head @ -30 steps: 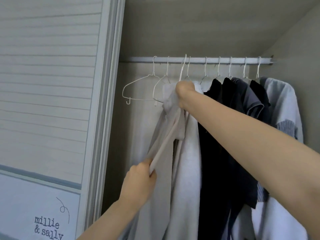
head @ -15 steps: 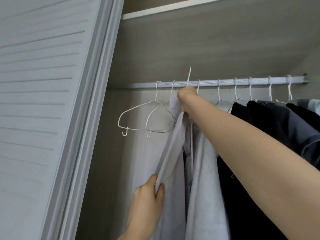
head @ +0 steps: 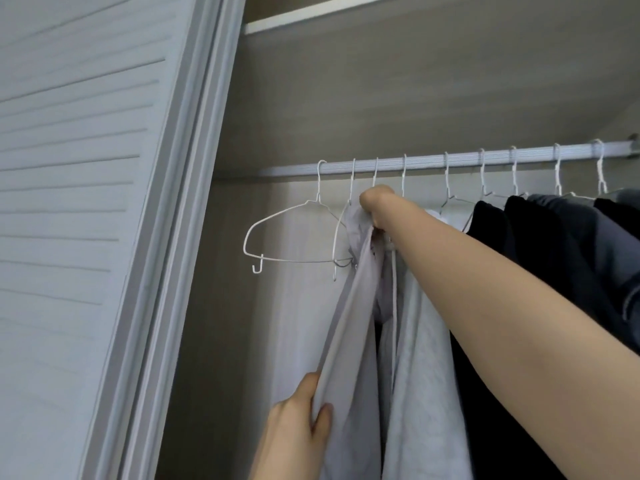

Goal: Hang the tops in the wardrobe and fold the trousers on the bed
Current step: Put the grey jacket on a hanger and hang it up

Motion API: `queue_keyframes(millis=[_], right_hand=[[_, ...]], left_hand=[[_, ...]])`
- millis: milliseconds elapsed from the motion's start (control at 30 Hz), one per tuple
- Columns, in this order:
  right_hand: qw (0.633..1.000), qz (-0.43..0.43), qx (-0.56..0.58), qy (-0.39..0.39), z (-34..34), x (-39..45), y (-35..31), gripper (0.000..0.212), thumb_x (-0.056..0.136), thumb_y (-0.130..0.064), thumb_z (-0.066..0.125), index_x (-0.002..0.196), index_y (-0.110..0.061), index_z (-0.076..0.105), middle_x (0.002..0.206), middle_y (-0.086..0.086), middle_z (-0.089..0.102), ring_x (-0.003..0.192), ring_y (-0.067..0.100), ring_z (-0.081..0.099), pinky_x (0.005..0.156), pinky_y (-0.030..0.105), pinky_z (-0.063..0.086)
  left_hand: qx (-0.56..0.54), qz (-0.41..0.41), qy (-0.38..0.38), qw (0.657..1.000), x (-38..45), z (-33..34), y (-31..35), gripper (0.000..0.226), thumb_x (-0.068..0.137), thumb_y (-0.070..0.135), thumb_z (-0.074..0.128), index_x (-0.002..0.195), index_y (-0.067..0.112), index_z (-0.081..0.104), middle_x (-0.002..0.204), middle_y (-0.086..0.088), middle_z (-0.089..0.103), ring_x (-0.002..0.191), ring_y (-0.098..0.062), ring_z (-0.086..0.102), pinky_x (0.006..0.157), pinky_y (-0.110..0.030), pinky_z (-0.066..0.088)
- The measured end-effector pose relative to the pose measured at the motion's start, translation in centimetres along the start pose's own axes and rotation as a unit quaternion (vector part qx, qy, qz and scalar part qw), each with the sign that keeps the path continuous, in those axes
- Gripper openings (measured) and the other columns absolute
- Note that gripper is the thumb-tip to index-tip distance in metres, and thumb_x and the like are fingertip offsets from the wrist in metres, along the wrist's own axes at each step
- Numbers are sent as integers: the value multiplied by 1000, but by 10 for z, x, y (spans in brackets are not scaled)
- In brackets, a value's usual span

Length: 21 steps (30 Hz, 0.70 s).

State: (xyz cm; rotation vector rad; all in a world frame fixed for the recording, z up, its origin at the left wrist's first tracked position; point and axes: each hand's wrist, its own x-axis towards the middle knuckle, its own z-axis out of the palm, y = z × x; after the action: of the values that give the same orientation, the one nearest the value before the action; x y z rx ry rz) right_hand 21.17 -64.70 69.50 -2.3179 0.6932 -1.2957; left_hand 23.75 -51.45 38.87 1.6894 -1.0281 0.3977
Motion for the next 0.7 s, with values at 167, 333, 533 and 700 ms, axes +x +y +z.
queue_keyframes(millis=[167,333,533,700], right_hand=[[1000,-3,3,-3,-1,-41,-8,14,93,-12,44,100,-5,54,107,19,55,101,28,54,90,36,45],[995,-63,-67,44,-1,-115,10,55,88,-16,52,136,-2,30,138,26,34,127,42,37,105,40,35],[981,-179,-73,-20,-6,-219,47,58,91,-14,49,144,-7,25,145,16,32,132,31,36,108,38,32],[980,-165,-57,-94,-12,-309,65,55,97,-19,43,148,-14,22,146,4,35,124,17,44,104,25,33]], left_hand=[[-9,-9,21,1000,-24,-9,-1,40,93,27,58,131,33,49,105,-4,71,103,-26,64,84,-30,48],[26,-21,-15,999,-59,-20,1,39,93,28,58,128,40,45,98,-1,72,93,-24,68,82,-35,53],[28,-16,-22,999,-106,-40,5,33,93,20,60,125,29,55,89,15,68,81,-7,67,74,-19,51],[30,-40,-55,997,-155,-55,-2,33,91,10,59,118,28,60,82,17,67,75,-5,65,73,-23,52]])
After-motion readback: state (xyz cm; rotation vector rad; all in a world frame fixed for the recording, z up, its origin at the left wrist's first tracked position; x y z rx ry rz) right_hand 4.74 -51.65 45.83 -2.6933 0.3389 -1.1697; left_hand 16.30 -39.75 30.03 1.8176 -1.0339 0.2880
